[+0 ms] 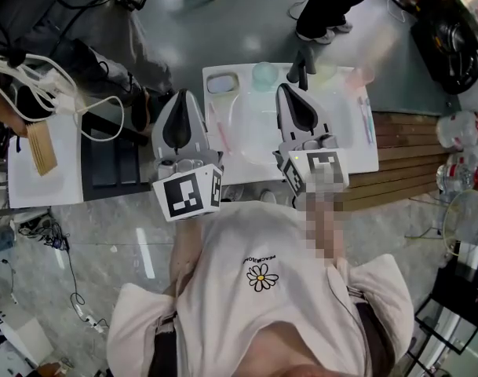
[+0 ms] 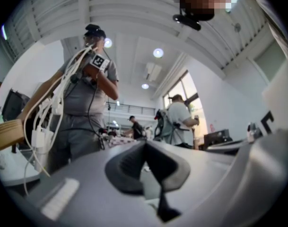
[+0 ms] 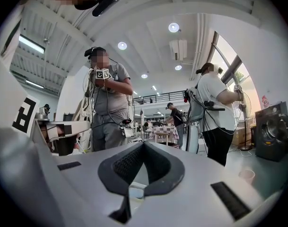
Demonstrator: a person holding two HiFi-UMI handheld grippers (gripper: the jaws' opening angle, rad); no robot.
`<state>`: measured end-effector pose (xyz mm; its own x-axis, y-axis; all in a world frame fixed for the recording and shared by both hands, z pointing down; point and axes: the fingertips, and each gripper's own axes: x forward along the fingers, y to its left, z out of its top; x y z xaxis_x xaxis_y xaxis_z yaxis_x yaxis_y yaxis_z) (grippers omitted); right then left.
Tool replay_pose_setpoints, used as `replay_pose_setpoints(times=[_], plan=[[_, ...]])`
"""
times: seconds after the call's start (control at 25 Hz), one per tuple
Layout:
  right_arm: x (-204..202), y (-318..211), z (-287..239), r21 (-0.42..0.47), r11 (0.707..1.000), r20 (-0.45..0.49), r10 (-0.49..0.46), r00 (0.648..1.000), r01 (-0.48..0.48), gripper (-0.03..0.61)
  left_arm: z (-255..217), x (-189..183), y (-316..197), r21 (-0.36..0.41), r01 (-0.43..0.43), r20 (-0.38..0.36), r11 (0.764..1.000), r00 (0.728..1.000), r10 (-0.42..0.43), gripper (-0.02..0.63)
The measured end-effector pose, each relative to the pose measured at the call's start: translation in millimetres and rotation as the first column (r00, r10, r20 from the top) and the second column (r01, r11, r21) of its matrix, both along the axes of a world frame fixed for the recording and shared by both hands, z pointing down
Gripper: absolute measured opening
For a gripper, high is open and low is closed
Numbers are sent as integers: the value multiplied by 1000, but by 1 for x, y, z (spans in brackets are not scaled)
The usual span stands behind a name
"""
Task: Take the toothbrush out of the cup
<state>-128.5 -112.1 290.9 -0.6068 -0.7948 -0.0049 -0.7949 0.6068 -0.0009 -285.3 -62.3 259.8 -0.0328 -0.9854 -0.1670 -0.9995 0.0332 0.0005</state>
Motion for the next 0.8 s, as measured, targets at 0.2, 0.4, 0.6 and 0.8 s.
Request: replay_pose_setpoints(times=[0.2,0.4,0.6,0.8], plan=[[0,-2,4,-13,1000,1,0,1000,0,-2,3,-2,-1,-6,5,-2,1000,1000,-5,8],[2,-1,6,-24,1000,4,3,1000,-3,-2,4,-3,1,-8,6,-3,1000,1000,-6,8],[1,0,4,-17,1000,0,4,1000,-4,-2,3,-4,1,-6,7,-5,1000,1000,-7,8],[-2,-1,2,-14,1000,-9,5,1000,-5,-2,1,-6,1,-4,3,-7,1000,1000,-3,8]])
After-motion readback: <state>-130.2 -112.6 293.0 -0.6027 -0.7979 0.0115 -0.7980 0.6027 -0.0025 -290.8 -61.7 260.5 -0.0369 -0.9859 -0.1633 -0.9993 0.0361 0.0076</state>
